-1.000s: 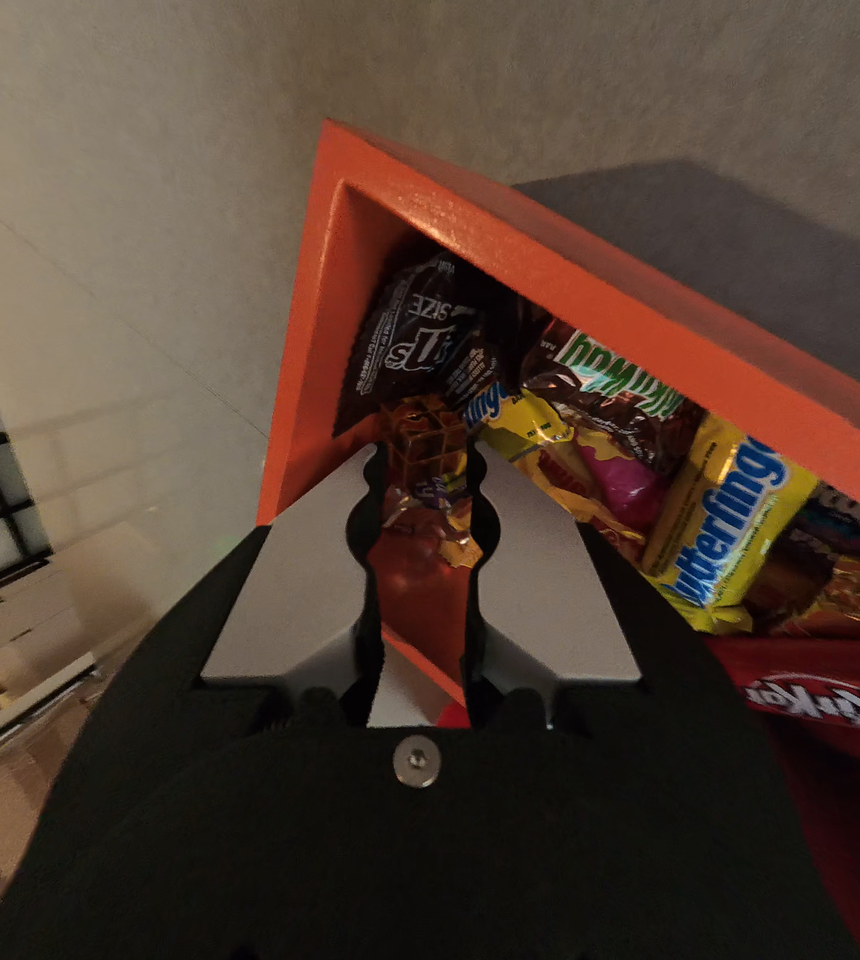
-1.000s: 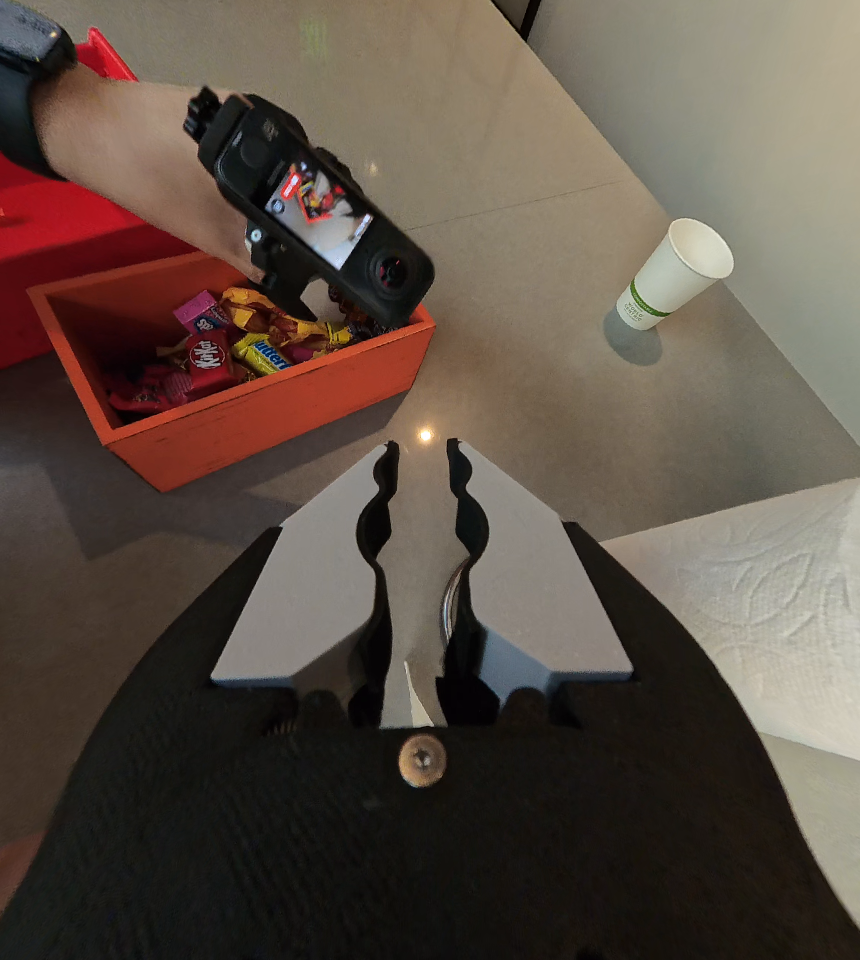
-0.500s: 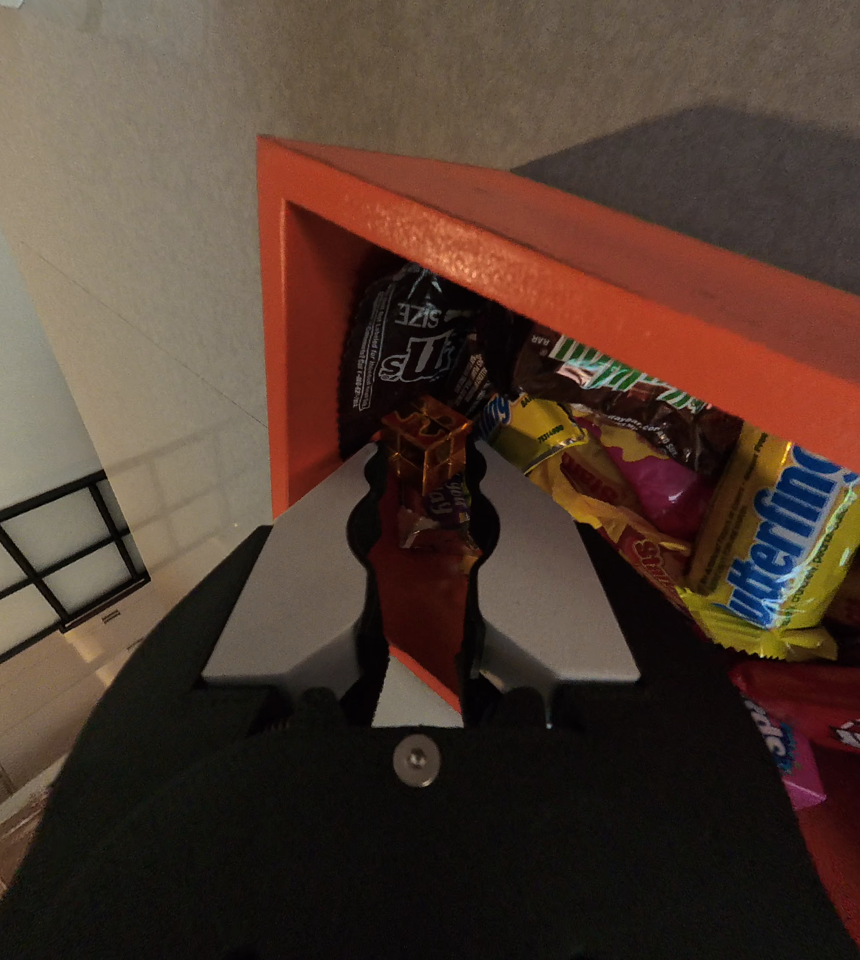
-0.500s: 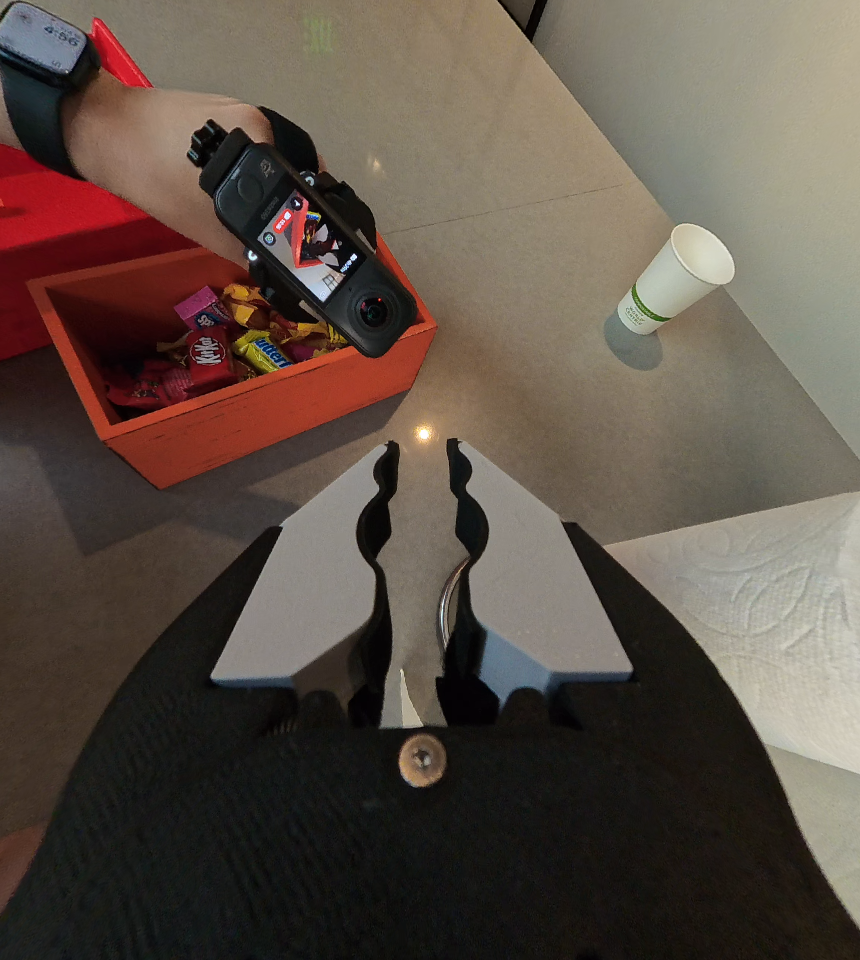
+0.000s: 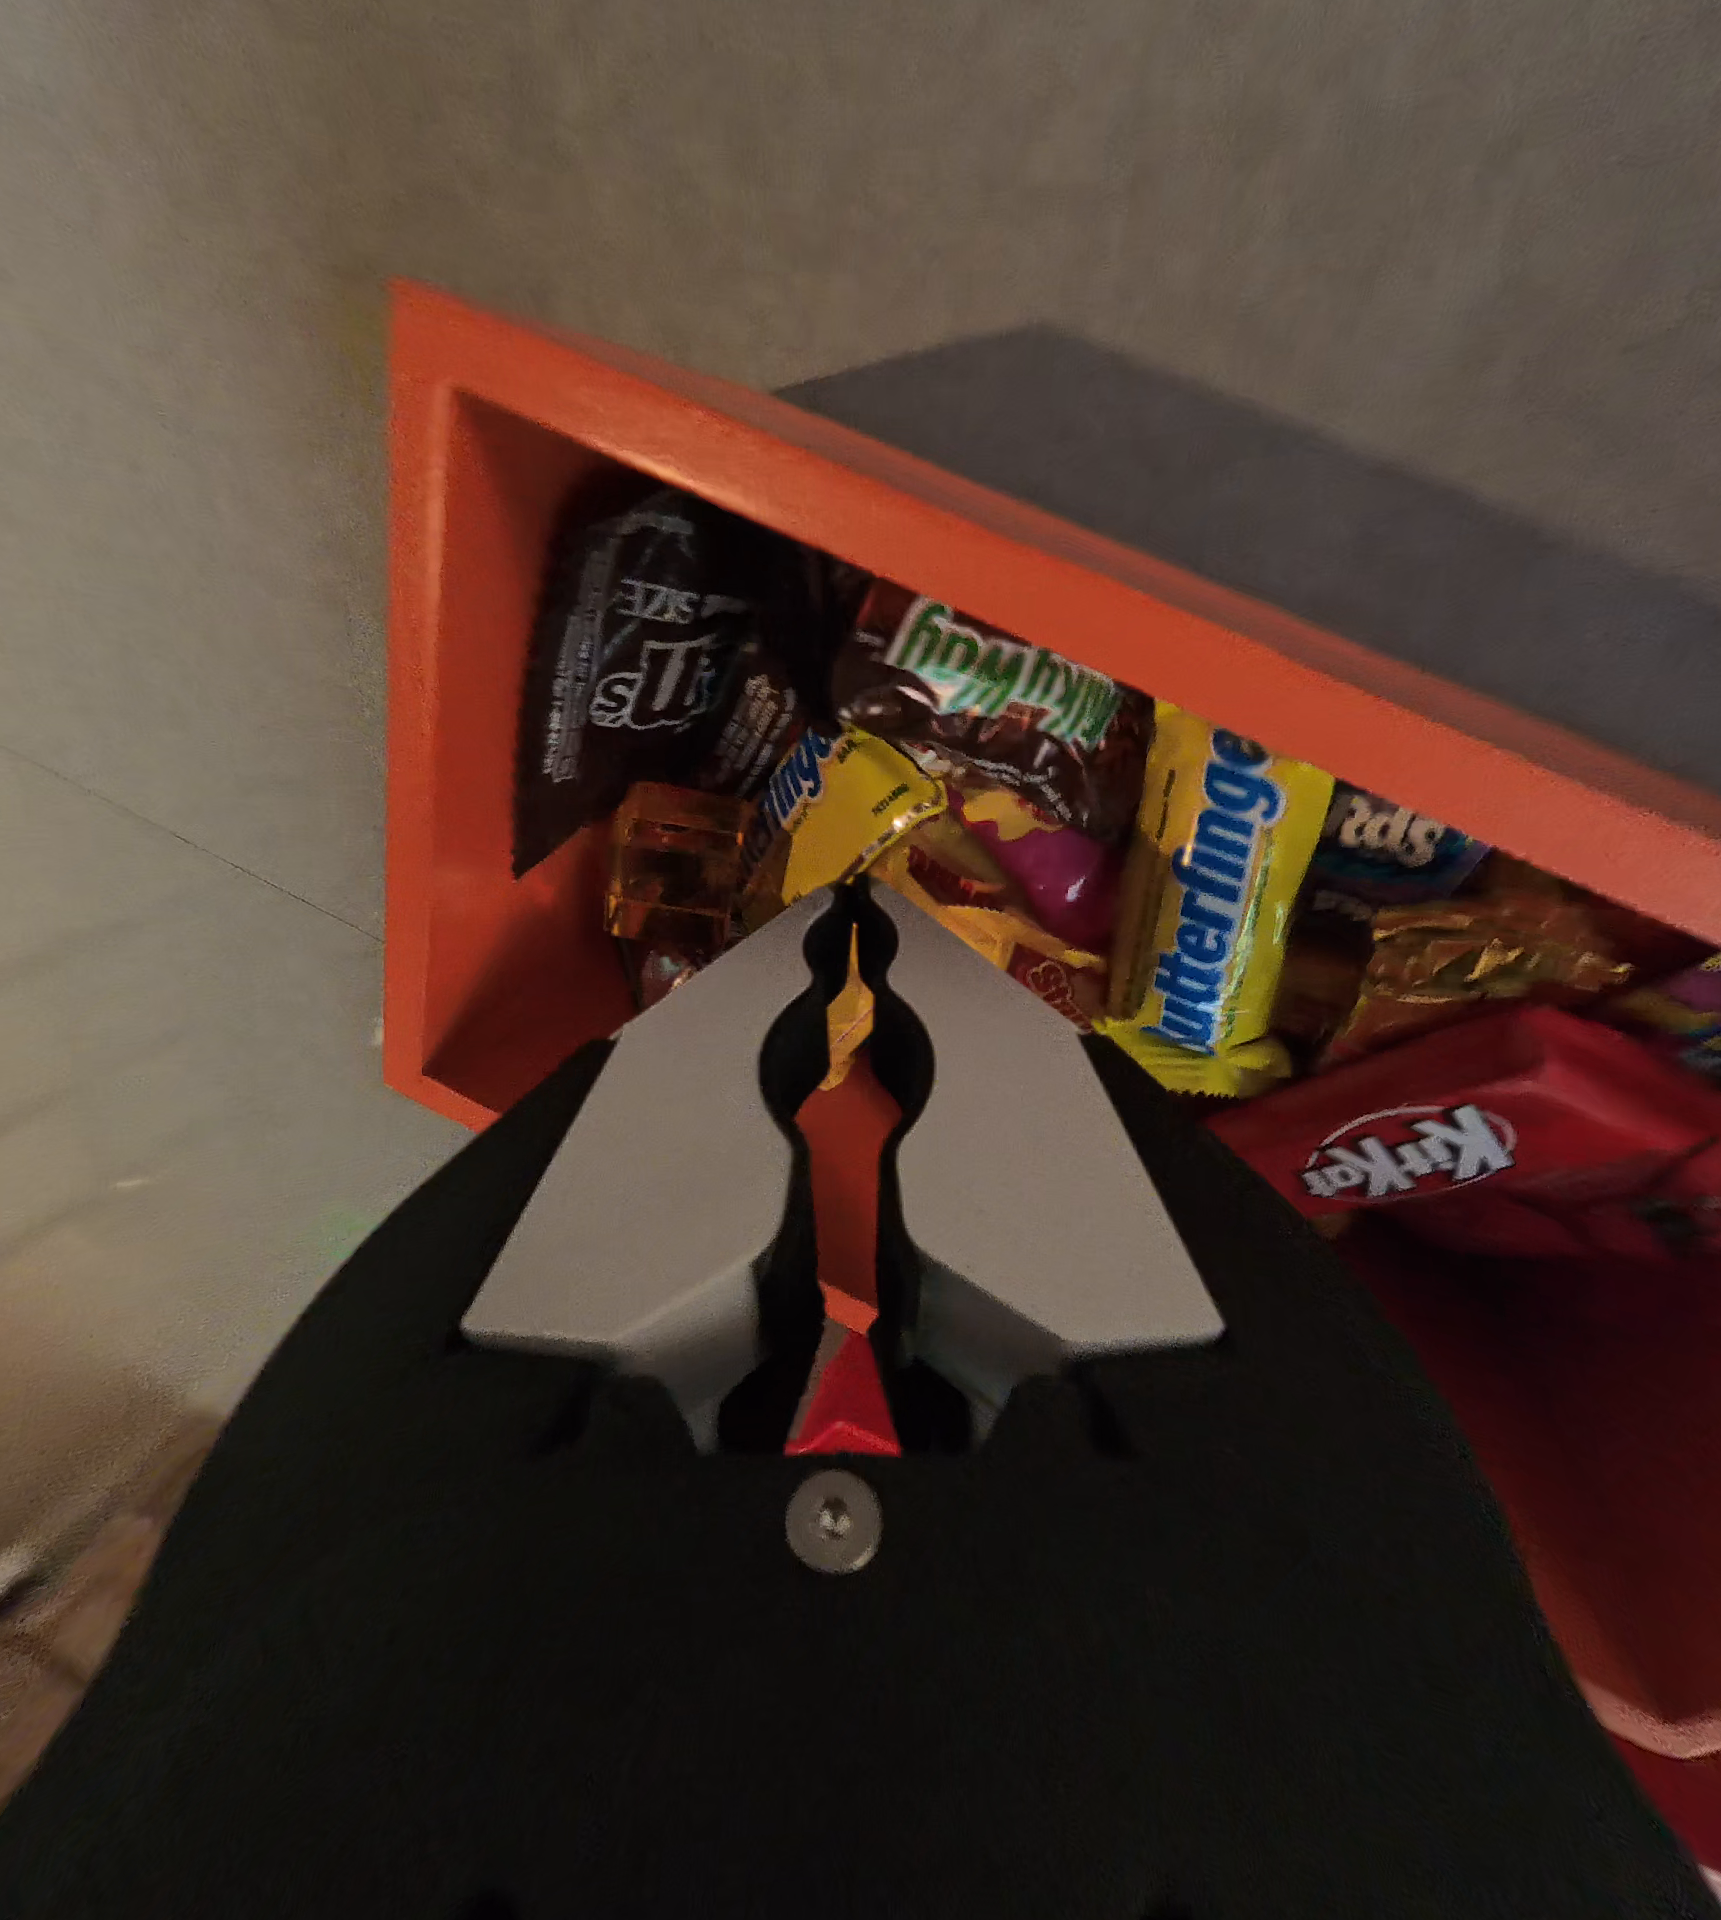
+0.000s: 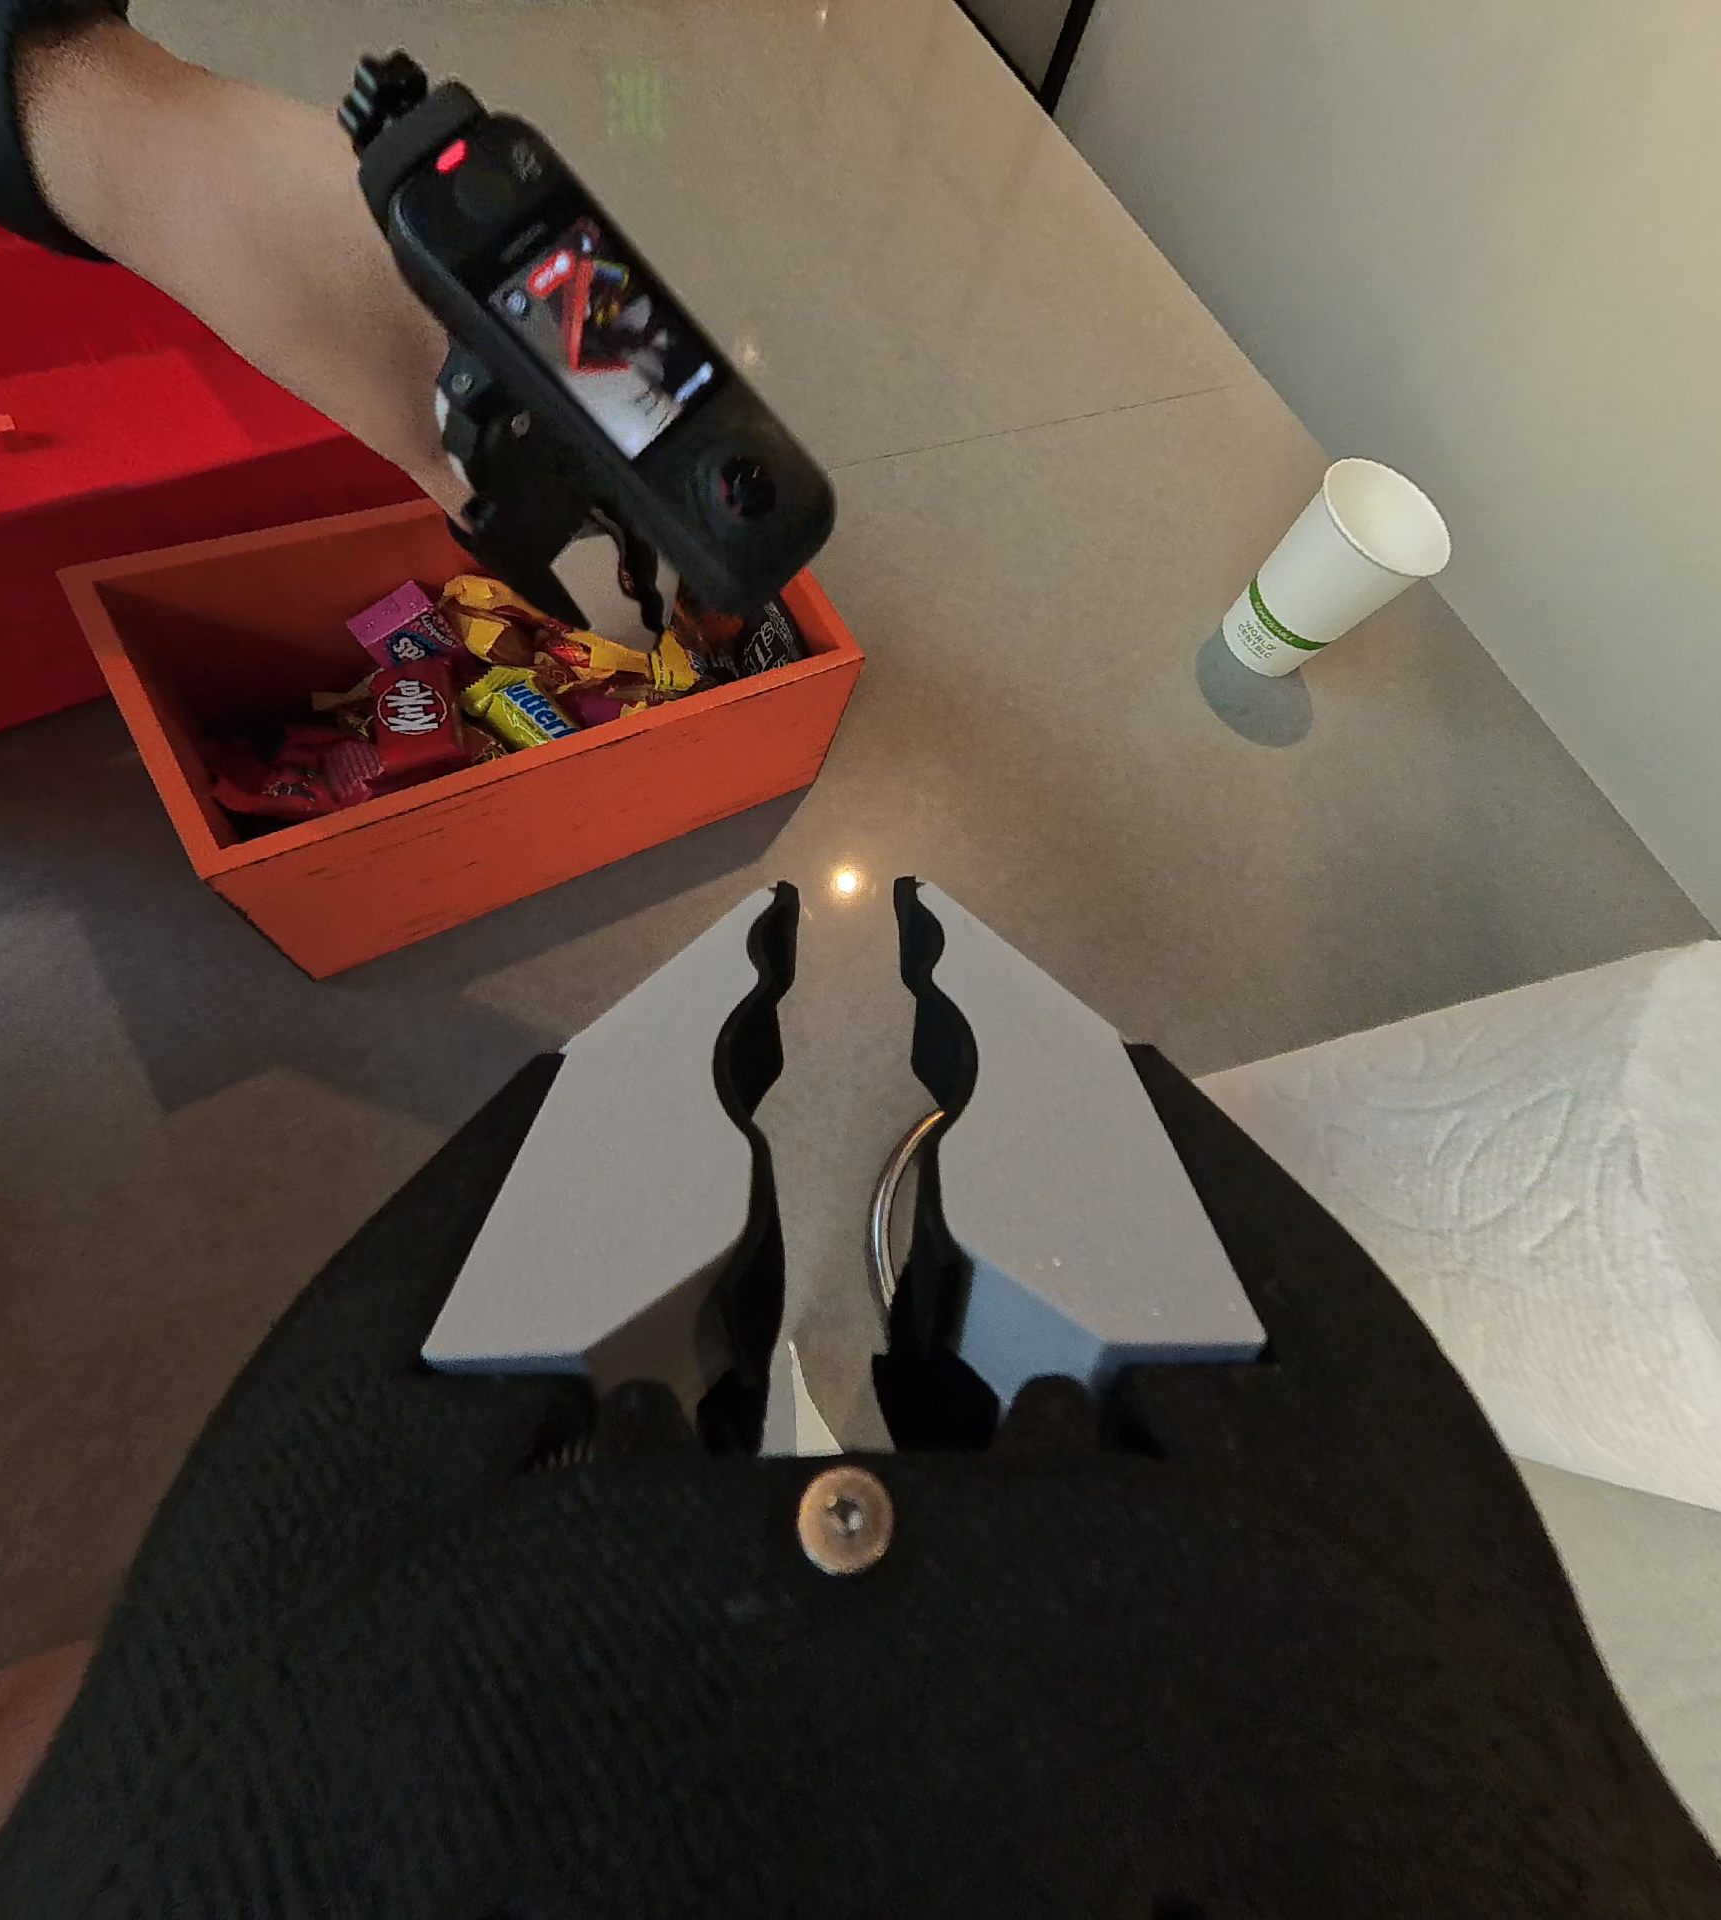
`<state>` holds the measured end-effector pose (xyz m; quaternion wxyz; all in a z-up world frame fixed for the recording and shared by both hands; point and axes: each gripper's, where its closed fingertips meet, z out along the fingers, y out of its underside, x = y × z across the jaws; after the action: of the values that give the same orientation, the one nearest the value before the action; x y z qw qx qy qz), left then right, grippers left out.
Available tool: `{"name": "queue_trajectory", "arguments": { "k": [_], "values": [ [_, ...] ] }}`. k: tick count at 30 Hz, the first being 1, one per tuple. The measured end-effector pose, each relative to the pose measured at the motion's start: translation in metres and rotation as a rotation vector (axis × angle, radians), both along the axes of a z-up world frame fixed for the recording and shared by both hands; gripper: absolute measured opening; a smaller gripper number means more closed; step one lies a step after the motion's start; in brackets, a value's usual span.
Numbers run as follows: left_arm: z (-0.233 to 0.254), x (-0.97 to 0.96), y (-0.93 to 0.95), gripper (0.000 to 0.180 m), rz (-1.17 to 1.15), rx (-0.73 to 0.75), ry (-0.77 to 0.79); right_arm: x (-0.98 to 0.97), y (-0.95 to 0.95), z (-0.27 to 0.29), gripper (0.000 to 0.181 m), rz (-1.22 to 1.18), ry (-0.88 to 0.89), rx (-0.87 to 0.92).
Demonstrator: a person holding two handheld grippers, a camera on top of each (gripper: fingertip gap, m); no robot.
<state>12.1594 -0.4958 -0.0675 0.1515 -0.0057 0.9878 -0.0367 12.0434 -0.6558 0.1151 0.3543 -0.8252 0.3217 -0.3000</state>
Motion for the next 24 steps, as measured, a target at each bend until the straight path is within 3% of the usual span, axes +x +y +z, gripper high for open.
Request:
{"name": "queue_trajectory", "arguments": {
  "k": [3,6,14,24],
  "values": [
    [0.013,0.004,-0.012,0.003,0.102,-0.142,0.062,0.000,0.000,0.000,0.018,0.003,-0.002,-0.004],
    [0.024,0.015,-0.015,0.035,0.053,-0.163,0.045,-0.001,0.000,0.001,0.018,0.007,-0.005,-0.001],
    [0.015,0.036,-0.006,0.030,-0.288,0.029,-0.166,-0.001,0.000,-0.003,0.018,0.010,0.004,-0.022],
    [-0.001,0.039,-0.001,0.027,-0.294,0.153,-0.085,0.000,0.007,-0.011,0.017,0.032,0.023,-0.072]
  ]
}}
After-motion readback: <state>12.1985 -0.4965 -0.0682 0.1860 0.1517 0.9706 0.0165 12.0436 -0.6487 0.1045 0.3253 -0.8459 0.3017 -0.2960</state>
